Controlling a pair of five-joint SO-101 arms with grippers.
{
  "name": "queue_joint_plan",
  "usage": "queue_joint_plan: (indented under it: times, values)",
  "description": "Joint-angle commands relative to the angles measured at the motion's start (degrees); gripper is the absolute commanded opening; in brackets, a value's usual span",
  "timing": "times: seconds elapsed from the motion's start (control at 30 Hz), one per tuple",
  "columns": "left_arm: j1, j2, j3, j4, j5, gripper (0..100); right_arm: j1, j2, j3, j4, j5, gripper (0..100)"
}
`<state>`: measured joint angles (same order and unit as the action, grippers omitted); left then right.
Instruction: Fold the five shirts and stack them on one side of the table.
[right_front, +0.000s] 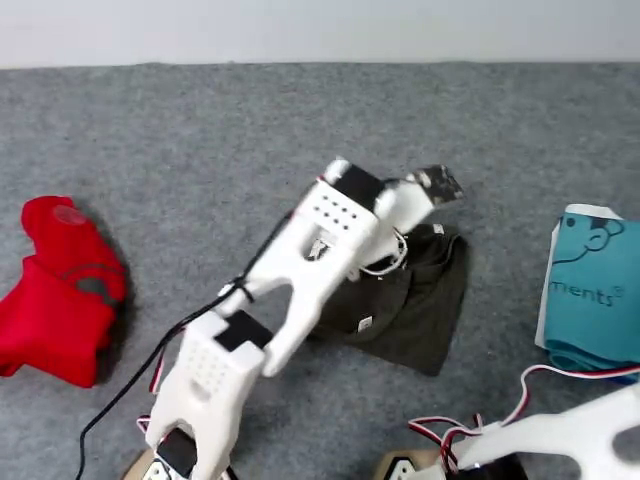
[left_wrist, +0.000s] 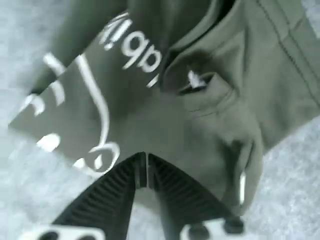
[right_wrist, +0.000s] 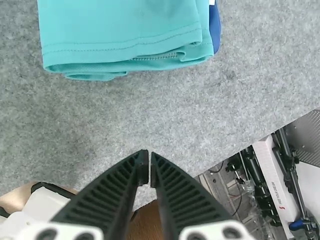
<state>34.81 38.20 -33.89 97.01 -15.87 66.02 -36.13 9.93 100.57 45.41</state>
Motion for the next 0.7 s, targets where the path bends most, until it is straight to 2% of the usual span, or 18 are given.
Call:
queue_joint_plan:
  times: [0.0, 0.1, 0.3, 0.5, 0.67]
  values:
    - [4.9, 1.6, -0.6, -2.4, -0.1, 1, 0.1, -1.3, -2.2, 0.6, 0.5, 0.9]
    - [11.3, 2.0, -0.6, -1.6, 0.2, 1, 0.1, -1.3, -2.2, 0.6, 0.5, 0.9]
    - [22.9, 1.8, -5.8, 3.7, 5.4, 1, 0.1, -1.1, -2.2, 0.6, 0.5, 0.9]
    - [23.3, -5.0, -6.0, 3.7, 5.8, 1, 0.1, -1.0, -2.2, 0.6, 0.5, 0.9]
    - [15.6, -11.0, -3.7, 3.7, 5.7, 1, 0.1, -1.2, -2.2, 0.6, 0.5, 0.9]
